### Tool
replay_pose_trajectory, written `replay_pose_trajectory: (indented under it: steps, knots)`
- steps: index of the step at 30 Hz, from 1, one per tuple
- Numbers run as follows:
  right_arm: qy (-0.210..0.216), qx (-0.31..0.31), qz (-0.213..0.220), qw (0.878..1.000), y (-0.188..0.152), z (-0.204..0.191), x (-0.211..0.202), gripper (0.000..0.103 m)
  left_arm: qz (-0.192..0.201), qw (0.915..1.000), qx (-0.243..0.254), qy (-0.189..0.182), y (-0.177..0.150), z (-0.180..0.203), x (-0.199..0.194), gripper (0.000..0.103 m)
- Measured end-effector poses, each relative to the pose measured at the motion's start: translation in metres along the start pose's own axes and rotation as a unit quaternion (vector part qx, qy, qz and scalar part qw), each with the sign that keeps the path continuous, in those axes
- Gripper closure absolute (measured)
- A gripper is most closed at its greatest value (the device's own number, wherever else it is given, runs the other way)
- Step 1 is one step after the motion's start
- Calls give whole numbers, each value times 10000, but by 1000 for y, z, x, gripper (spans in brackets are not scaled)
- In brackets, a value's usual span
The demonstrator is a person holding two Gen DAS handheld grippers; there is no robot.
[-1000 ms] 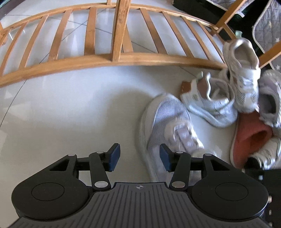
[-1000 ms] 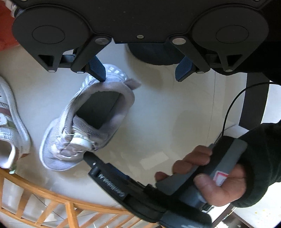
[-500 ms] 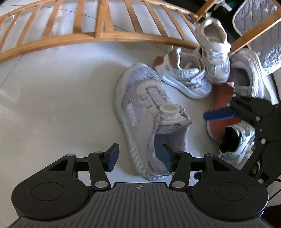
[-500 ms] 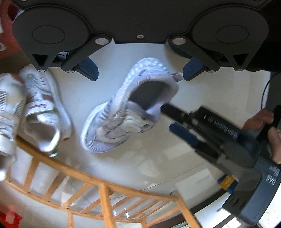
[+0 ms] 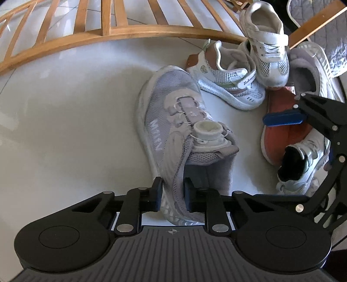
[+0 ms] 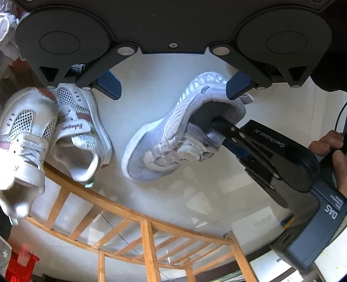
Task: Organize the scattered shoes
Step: 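Open the right gripper to release the sneaker to the left gripper, then carry the sneaker with the left gripper and lower it beside the rack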
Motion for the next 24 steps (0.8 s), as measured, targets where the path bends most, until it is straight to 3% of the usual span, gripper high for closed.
replay_pose_trajectory:
  steps: [6, 13, 24]
  knots:
    - [-88, -396, -34, 9992, -2, -7, 3, 0, -99, 9992, 355, 151, 2, -6, -3, 88]
    - [-120, -679, 24, 9976, -3, -12, 7, 0, -340, 9884, 1448, 293, 1, -1, -3, 89]
    - [-173, -1105, 25, 9937, 1, -14, 19, 0, -426, 9855, 1631, 173, -2, -4, 1, 88]
Point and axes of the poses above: each gripper's, at about its wrist camera, not at the fingertips, and x roughly the way its jaws point, z to its right, y to its top, the point moved 9 cm from there along x, roughly the way its jaws point, and after that the axes turned 7 degrees about x, right-handed, at the moved point
